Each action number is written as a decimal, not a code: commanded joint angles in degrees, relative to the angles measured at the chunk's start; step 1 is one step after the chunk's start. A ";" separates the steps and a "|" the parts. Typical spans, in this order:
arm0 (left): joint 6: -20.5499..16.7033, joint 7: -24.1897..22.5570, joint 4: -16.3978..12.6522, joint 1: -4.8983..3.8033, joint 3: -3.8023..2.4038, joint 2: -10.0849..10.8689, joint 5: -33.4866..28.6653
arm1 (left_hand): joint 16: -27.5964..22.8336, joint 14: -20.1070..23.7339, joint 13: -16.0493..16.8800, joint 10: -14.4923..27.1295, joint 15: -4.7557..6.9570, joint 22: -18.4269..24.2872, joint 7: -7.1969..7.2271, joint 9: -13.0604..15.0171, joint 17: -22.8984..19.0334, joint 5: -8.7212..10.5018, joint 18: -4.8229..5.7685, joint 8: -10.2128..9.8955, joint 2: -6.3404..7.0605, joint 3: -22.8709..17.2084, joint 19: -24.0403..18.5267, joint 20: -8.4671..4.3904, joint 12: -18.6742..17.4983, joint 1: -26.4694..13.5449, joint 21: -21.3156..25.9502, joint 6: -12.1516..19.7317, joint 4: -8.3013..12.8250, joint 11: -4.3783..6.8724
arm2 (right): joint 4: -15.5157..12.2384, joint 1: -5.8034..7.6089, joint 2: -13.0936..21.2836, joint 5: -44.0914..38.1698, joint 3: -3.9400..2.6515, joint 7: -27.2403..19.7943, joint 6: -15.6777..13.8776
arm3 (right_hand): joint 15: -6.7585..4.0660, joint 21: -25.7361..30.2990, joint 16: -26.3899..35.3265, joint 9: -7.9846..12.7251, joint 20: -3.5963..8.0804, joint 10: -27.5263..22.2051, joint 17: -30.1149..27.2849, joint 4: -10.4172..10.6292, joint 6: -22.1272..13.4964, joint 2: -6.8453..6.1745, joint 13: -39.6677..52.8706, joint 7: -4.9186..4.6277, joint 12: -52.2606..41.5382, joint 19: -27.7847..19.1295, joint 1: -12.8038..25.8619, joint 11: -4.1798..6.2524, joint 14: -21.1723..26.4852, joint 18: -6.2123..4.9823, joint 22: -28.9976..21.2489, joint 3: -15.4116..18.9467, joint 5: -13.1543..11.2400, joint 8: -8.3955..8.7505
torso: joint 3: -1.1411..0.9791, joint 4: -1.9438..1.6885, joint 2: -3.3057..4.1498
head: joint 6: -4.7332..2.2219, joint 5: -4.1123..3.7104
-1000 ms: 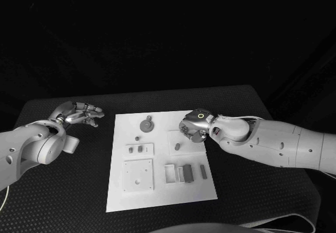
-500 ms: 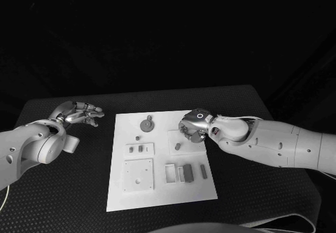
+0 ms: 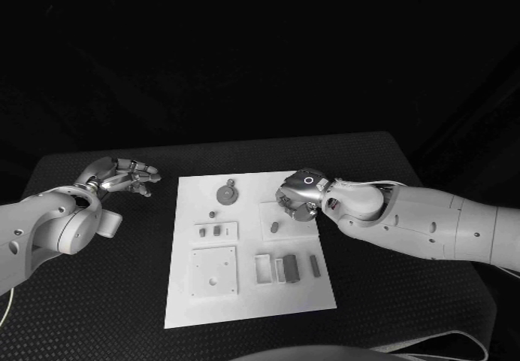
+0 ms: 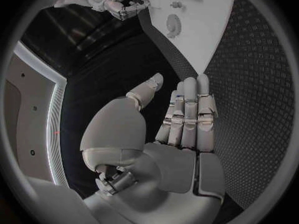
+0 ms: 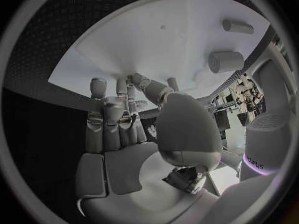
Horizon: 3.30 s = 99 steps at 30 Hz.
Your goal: Assemble the parts on the task board
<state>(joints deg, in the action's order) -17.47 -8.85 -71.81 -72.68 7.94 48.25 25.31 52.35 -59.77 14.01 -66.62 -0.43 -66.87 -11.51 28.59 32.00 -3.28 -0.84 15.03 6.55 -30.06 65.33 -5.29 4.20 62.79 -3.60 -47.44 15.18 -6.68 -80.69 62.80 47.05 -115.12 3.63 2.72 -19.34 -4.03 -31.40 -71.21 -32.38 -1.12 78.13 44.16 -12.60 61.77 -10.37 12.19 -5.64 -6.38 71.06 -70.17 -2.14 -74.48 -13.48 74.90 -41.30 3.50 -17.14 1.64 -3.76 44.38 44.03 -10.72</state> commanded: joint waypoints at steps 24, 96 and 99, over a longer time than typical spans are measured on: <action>-0.05 -0.56 0.32 0.00 -0.04 -0.22 0.15 | -0.17 -0.53 0.10 0.57 0.04 0.14 0.17 -0.02 0.11 0.28 -1.16 0.24 -0.26 0.16 0.44 0.08 -0.19 0.16 -0.29 0.41 0.11 0.02 | -1.89 -0.45 1.01 -2.60 0.03 1.27 -1.20 | -0.86 -1.05 -0.51 -0.72 0.78 1.42 0.20 -1.09 1.06 1.35 1.21 0.32 -0.61 0.41 -0.87 0.64 0.16 -1.52 1.44 -0.37 -0.06 -0.62 | 0.04 0.00 -0.02 | -0.22 0.19; -0.27 -0.19 1.14 0.22 -0.05 -1.97 0.62 | -0.23 -0.59 0.24 0.66 0.03 0.32 0.15 -0.03 0.15 0.28 -1.17 0.35 -0.34 0.17 0.50 0.08 -0.19 0.15 -0.28 0.50 0.08 0.01 | -10.86 -0.84 -8.49 9.98 -0.10 -2.78 2.56 | -0.85 -1.59 -0.45 -1.47 0.80 1.08 0.14 -1.36 0.45 2.18 2.19 0.14 -0.31 0.01 -0.26 0.62 0.39 -1.52 1.38 -0.33 -0.07 -0.49 | 0.12 -0.30 -0.09 | 0.22 9.39; -0.29 -0.17 1.08 0.22 -0.05 -1.98 0.65 | -0.24 -0.59 0.25 0.67 0.03 0.33 0.15 -0.03 0.15 0.28 -1.17 0.35 -0.34 0.17 0.49 0.08 -0.19 0.16 -0.28 0.50 0.08 0.01 | -10.45 -1.16 -8.93 9.13 0.09 -2.81 2.65 | -0.85 -1.61 -0.45 -1.50 0.80 1.07 0.14 -1.41 0.44 2.21 2.22 0.14 -0.30 0.00 -0.24 0.62 0.39 -1.52 1.38 -0.32 -0.07 -0.50 | 0.09 -0.32 -0.09 | 0.52 10.22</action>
<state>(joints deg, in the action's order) -17.60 -8.73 -70.57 -72.42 7.94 46.39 25.75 52.35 -59.87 14.16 -66.37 -0.33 -66.62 -11.43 28.59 32.09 -3.28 -0.84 15.03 6.55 -30.06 65.33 -5.29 4.20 62.79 -3.60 -47.37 15.18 -6.59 -91.28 61.82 38.31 -103.64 3.69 0.54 -17.62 -4.32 -32.70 -71.40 -33.85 -0.63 78.41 44.29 -13.69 62.32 -8.82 12.71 -5.47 -6.63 71.14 -70.19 -2.00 -74.17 -13.34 74.93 -41.75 3.28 -17.29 1.76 -4.03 44.29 44.29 -1.20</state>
